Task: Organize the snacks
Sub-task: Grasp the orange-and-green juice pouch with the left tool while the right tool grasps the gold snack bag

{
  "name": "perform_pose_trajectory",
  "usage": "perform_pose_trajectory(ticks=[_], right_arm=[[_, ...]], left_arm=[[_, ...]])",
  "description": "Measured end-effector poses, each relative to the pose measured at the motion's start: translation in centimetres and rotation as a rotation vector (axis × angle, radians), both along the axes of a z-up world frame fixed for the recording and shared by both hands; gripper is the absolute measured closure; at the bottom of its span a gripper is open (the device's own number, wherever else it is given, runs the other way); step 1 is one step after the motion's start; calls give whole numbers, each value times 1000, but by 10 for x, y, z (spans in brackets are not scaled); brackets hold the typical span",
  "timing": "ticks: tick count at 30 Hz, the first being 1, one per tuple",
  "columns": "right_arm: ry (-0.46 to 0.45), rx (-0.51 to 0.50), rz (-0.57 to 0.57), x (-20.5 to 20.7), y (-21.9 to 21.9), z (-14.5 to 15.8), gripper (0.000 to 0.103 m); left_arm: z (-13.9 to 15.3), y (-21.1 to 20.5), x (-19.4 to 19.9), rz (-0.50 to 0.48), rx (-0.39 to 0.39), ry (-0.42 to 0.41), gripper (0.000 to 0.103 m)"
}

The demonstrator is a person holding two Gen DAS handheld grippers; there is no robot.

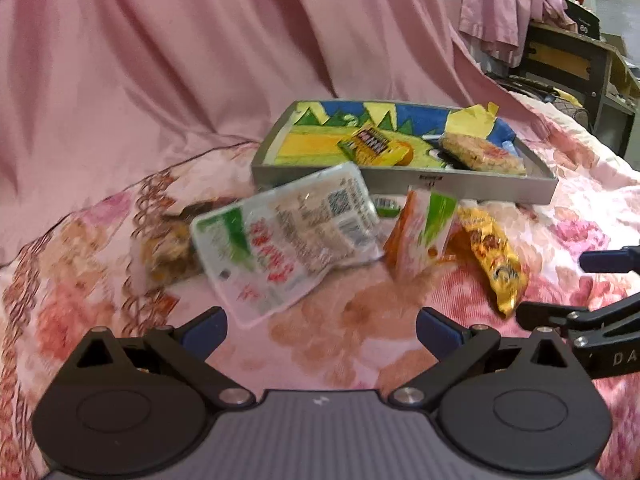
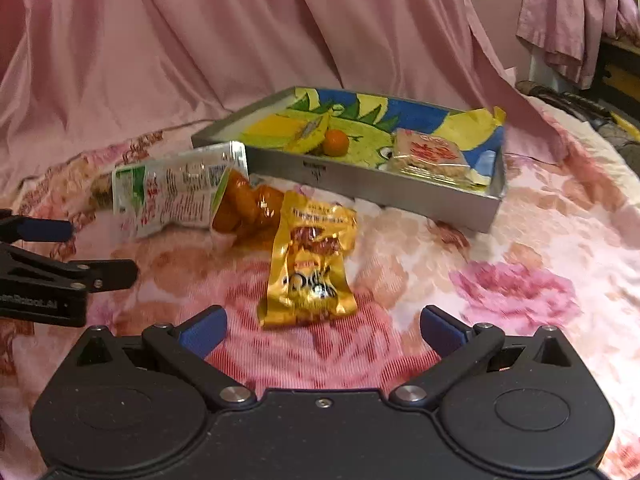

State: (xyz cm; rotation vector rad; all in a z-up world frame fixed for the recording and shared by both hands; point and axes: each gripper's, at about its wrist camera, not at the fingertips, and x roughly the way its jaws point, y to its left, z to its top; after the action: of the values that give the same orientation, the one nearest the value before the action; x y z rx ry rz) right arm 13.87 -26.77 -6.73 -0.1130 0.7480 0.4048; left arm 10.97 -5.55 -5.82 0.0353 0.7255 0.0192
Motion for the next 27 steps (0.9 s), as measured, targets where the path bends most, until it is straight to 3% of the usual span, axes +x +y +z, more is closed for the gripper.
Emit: perform_pose_trajectory(ticks=[8,14,18,27], right_arm=[[-41,36,76,20,8,-11,1],[-33,43,57,34,8,-24,7],[-19,68,47,41,6,-28,13],[-38,68,82,42,13,-29,28]], left_arm=[[4,-12,36,-107,-42,-37,0],[0,-28,55,-206,-47,-41,1],[-3,-30,66,-214,-83,-23,19],[-9,-25,81,-240,-118,12,44]])
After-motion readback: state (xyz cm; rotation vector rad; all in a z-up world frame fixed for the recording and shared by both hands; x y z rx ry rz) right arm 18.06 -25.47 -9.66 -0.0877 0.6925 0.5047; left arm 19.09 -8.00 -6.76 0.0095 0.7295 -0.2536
